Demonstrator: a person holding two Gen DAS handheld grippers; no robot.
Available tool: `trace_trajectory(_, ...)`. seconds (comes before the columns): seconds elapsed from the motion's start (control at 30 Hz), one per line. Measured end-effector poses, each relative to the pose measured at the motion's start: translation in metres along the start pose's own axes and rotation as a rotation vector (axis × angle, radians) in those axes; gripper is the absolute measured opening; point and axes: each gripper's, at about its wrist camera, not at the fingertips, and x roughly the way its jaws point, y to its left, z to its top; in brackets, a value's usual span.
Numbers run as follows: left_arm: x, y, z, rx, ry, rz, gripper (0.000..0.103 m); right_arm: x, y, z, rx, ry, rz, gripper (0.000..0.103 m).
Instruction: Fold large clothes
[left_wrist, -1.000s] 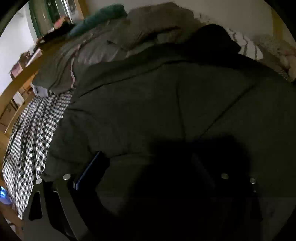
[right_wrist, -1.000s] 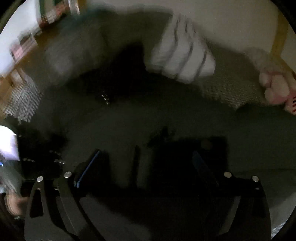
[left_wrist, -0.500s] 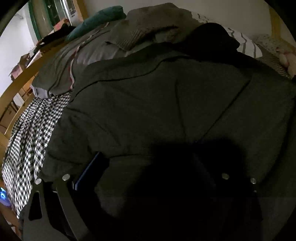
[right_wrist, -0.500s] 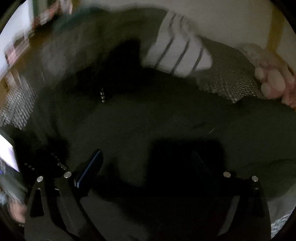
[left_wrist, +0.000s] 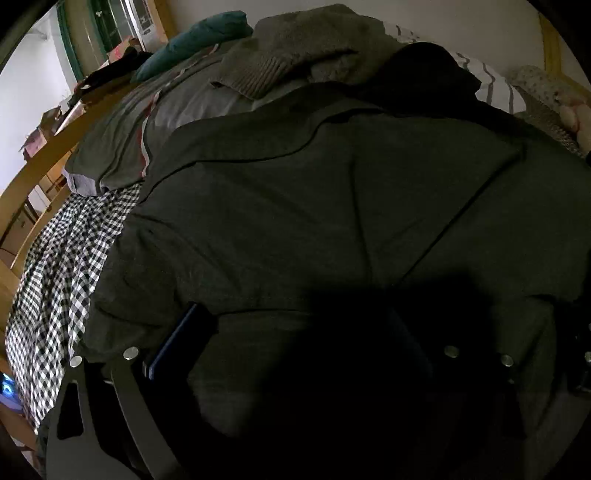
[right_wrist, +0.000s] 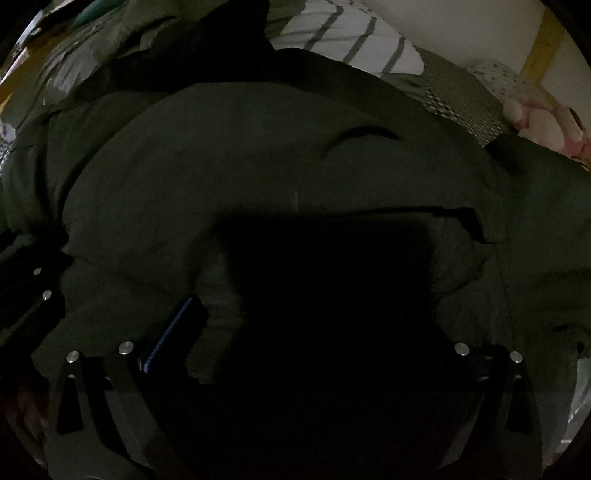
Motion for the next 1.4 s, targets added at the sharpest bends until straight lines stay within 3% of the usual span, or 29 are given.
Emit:
trace_trajectory(0.23,0.0,0.001,0.001,0.001,0.007,0.0,0.095,-0.003,-0.003,0.002,0.009,0.014,0.009,0.1)
trace_trajectory(0.33,-0.005,-0.002,0.008,0.016,0.049,0.019,0.095,-0.011,-0.004,0.005,0.02,0.032,-0.004,0.097)
trace_trajectory(0.53,-0.046,-0.016,0.027,0.016,0.057,-0.059,0.095,-0.048,-0.028,0.011,0.056,0.014,-0.01,0.097)
trace_trajectory(0.9,-0.104,-0.103,0.029,0.081,0.035,-0.207,0.094,-0.103,-0.139,0.0,0.133,-0.088,-0.098,0.098)
trace_trajectory(1.13,-0.144,-0.169,0.026,0.14,-0.003,-0.246,0.097,-0.124,-0.212,-0.015,0.17,-0.139,-0.169,0.099)
trace_trajectory(1.23,-0.159,-0.198,0.027,0.155,0.003,-0.295,0.097,-0.134,-0.242,-0.026,0.229,-0.163,-0.157,0.099)
trace_trajectory(1.4,-0.189,-0.25,0.026,0.208,-0.055,-0.345,0.097,-0.149,-0.307,-0.05,0.353,-0.208,-0.081,0.099)
